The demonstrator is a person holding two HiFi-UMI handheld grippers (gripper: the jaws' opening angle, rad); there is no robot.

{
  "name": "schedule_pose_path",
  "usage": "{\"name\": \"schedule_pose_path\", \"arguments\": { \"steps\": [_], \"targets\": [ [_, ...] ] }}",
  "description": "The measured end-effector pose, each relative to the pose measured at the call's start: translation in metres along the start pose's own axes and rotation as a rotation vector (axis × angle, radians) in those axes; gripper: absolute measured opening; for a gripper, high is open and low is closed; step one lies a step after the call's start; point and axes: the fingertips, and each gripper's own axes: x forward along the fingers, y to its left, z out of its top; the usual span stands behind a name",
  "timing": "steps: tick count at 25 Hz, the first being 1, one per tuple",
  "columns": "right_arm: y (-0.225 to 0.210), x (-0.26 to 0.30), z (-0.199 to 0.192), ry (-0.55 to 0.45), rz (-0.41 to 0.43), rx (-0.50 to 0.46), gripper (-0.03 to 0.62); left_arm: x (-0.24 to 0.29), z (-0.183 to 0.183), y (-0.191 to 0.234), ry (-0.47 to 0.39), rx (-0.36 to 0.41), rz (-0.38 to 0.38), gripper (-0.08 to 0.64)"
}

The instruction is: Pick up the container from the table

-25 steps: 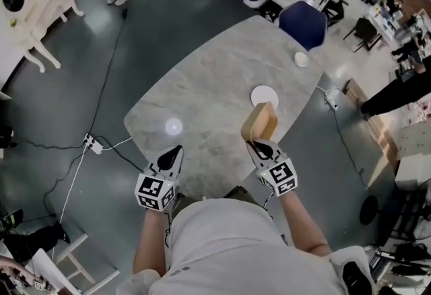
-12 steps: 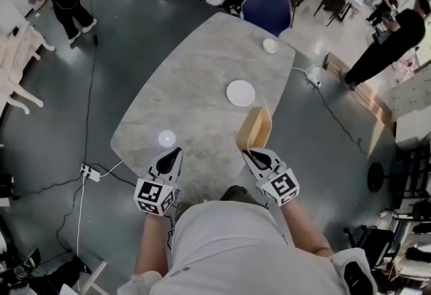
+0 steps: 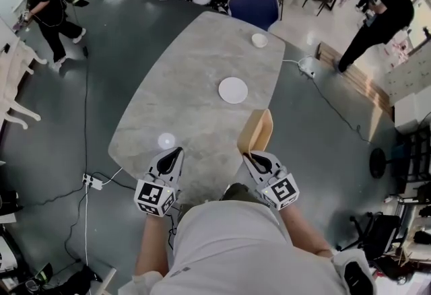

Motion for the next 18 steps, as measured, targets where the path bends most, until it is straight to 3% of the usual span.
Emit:
{"name": "schedule_pose_path", "arguments": {
  "steps": [18],
  "targets": [
    [-0.014, -0.003, -0.013, 0.000, -0.051, 0.031, 0.025, -0.005, -0.005, -0.006, 0.022, 0.012, -0.009, 0.002]
  ]
}}
